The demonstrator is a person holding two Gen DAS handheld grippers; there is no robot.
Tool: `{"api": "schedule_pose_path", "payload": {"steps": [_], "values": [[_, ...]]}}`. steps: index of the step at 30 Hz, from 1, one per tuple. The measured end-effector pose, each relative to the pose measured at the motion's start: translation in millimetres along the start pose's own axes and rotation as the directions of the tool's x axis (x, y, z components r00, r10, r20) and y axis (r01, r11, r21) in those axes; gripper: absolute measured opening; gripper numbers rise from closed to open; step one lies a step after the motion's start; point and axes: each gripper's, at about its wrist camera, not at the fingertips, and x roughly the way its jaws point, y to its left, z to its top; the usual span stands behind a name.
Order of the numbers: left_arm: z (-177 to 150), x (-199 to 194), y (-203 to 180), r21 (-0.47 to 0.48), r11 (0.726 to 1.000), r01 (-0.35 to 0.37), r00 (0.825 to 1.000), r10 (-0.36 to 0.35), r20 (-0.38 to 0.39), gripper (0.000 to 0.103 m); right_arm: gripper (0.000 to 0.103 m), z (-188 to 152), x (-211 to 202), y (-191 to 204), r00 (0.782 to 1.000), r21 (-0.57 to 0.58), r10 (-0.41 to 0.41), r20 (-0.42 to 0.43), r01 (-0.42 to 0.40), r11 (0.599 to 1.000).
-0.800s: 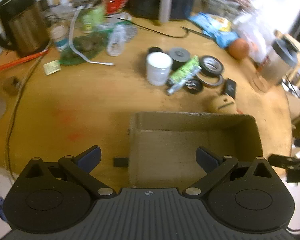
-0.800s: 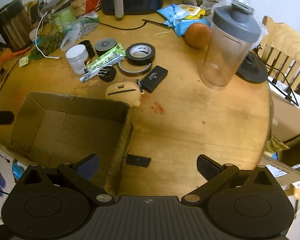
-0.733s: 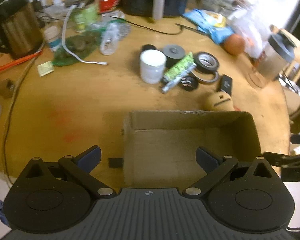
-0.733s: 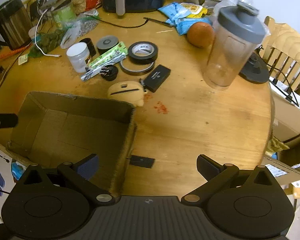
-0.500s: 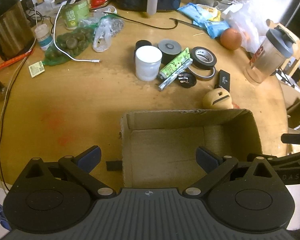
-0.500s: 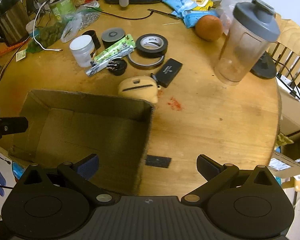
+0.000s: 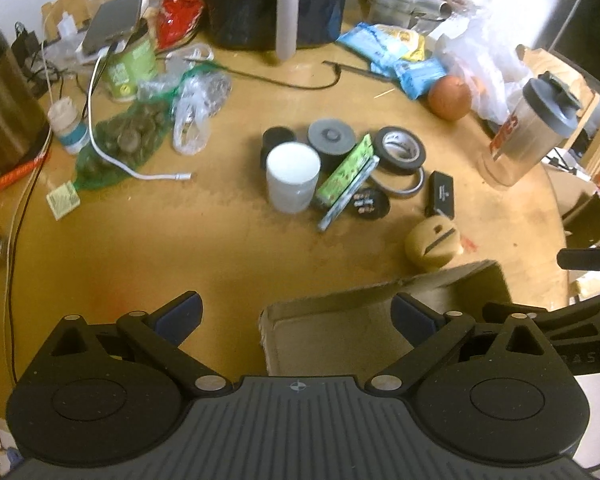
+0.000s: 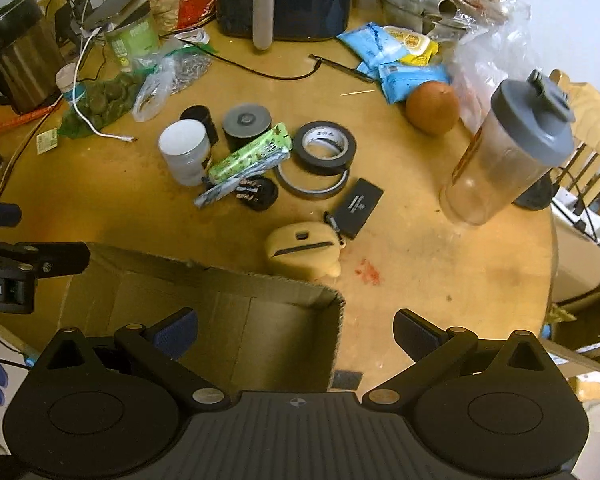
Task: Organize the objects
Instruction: 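Grasp the black power bank beside the cardboard box with the right gripper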
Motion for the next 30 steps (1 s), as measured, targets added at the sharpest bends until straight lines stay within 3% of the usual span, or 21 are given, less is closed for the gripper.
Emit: {"api": "schedule_pose_path", "payload": {"steps": [4,17,30], "values": [[3,0,-5,-0.007,1.0,-0.002,1.0,0.002,-0.004,0.102,0.103,-2,4,-10,1.0,-0.012,-0.007,0.002,0.007,1.0],[-11,7,-8,-0.088,0.995,-0.051,0.997,0.046,-0.054,0.102,0.103,-13,22,-84,0.995,0.037,0.088,0.054,-0.09,0.995],[-29,1,-1,-0.205,0.978,-0.03,0.999,0.023,-0.035,0.102,0.102,20,58,-110,0.972,-0.005,0.18,0.15,-0.181,0.983]]}}
